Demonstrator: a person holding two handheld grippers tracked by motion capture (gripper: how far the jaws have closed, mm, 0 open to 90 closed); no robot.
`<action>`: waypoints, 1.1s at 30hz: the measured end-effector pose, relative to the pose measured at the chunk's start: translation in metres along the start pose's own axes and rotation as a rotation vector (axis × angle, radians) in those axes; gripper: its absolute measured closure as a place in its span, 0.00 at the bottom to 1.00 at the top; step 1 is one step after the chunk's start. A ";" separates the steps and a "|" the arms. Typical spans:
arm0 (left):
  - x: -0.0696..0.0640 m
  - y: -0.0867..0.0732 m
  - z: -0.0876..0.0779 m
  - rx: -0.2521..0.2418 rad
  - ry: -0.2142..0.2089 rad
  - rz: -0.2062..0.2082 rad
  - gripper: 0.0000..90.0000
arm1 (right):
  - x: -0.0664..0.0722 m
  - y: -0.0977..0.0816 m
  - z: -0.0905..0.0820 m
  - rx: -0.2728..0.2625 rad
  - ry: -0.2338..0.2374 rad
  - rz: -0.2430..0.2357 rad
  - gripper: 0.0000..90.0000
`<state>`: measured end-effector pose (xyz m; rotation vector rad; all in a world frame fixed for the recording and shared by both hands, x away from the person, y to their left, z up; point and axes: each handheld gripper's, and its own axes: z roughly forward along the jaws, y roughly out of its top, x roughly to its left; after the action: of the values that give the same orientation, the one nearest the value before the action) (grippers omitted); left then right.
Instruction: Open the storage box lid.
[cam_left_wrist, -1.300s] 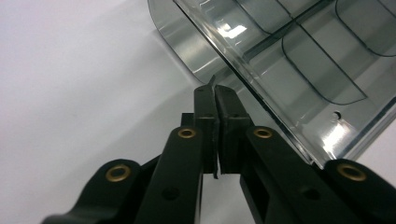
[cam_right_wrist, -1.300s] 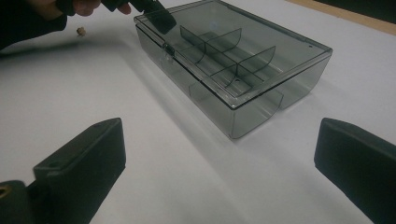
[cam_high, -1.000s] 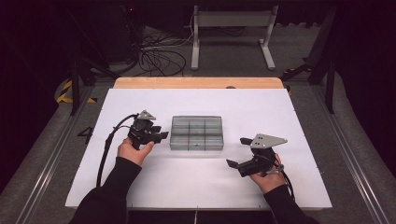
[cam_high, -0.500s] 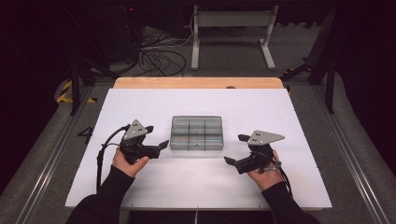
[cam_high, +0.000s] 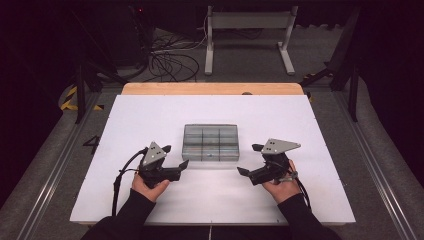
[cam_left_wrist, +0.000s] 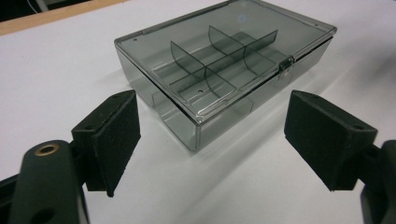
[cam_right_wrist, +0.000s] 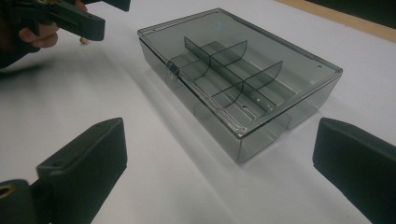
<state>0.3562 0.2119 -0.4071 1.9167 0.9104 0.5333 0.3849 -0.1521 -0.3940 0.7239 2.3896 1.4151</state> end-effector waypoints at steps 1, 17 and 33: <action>0.000 0.000 0.000 0.000 0.000 0.000 0.22 | 0.000 0.000 0.001 0.003 -0.001 -0.001 0.04; 0.003 -0.010 0.021 0.043 -0.009 0.045 0.28 | -0.001 0.003 0.007 0.051 -0.036 0.008 0.13; 0.002 -0.012 0.026 0.091 -0.035 0.044 0.48 | -0.002 0.005 0.018 0.134 -0.085 0.018 0.44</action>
<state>0.3711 0.2028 -0.4303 2.0260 0.8850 0.4897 0.3968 -0.1381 -0.3980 0.8234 2.4352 1.2147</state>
